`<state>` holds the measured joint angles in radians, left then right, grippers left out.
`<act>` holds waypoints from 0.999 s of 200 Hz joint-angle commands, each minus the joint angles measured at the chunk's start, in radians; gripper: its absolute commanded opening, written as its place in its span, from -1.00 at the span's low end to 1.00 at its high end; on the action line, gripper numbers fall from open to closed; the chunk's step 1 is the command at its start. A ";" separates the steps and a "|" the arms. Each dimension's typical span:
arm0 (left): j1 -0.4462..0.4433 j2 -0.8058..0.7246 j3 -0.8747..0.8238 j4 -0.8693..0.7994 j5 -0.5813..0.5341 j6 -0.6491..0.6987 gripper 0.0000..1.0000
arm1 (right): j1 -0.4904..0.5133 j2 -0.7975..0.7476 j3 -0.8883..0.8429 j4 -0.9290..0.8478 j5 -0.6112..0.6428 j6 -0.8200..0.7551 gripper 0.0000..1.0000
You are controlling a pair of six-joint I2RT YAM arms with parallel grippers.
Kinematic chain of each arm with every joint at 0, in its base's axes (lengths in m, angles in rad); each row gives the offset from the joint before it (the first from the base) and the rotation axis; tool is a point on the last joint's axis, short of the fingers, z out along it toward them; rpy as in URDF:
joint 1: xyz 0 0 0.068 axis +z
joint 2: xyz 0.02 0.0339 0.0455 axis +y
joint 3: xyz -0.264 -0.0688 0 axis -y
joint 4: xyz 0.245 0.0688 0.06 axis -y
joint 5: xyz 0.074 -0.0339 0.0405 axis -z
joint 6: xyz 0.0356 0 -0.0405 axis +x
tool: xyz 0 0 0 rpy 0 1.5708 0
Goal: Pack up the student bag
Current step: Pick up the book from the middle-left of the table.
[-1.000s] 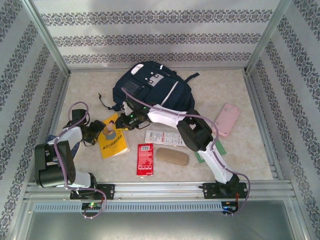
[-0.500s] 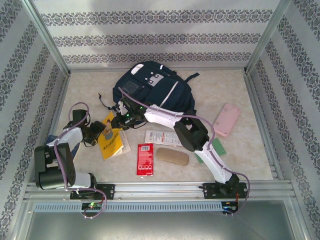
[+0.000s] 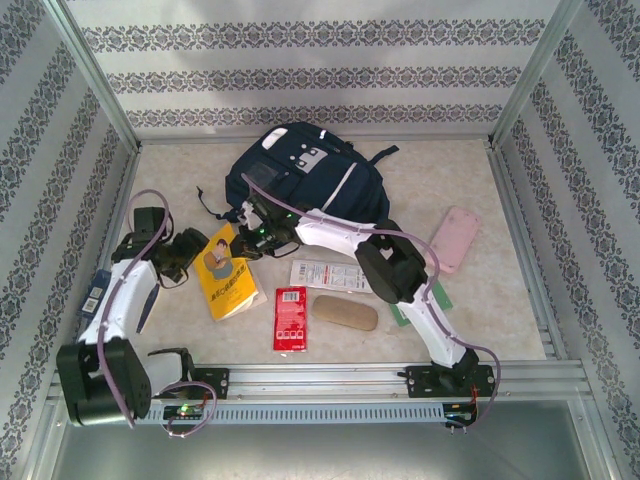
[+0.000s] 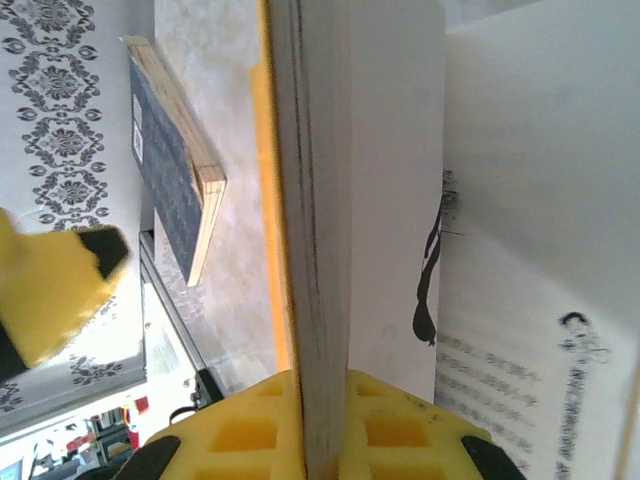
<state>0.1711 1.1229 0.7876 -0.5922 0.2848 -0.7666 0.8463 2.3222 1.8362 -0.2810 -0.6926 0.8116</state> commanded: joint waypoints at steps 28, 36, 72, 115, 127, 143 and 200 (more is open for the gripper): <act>-0.042 -0.098 0.076 -0.104 -0.029 0.042 0.54 | -0.062 -0.276 -0.141 0.067 0.018 -0.014 -1.00; -0.054 -0.100 0.102 -0.104 -0.002 0.066 0.54 | -0.077 -0.315 -0.172 0.083 0.016 -0.007 -1.00; -0.130 -0.092 0.211 -0.069 0.142 0.175 0.61 | -0.140 -0.469 -0.279 0.129 -0.009 0.022 -1.00; -0.179 -0.031 0.242 0.081 0.401 0.153 0.66 | -0.210 -0.624 -0.406 0.250 -0.061 0.110 -1.00; -0.199 -0.019 0.240 0.139 0.458 0.131 0.68 | -0.222 -0.657 -0.435 0.288 -0.080 0.130 -1.00; -0.230 -0.003 0.233 0.228 0.525 0.094 0.69 | -0.237 -0.696 -0.489 0.384 -0.118 0.205 -1.00; -0.269 0.044 0.182 0.481 0.636 -0.053 0.63 | -0.290 -0.774 -0.614 0.592 -0.181 0.356 -1.00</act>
<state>-0.0875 1.1584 1.0023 -0.3065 0.8246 -0.7288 0.5755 1.6157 1.2427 0.1474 -0.8082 1.0973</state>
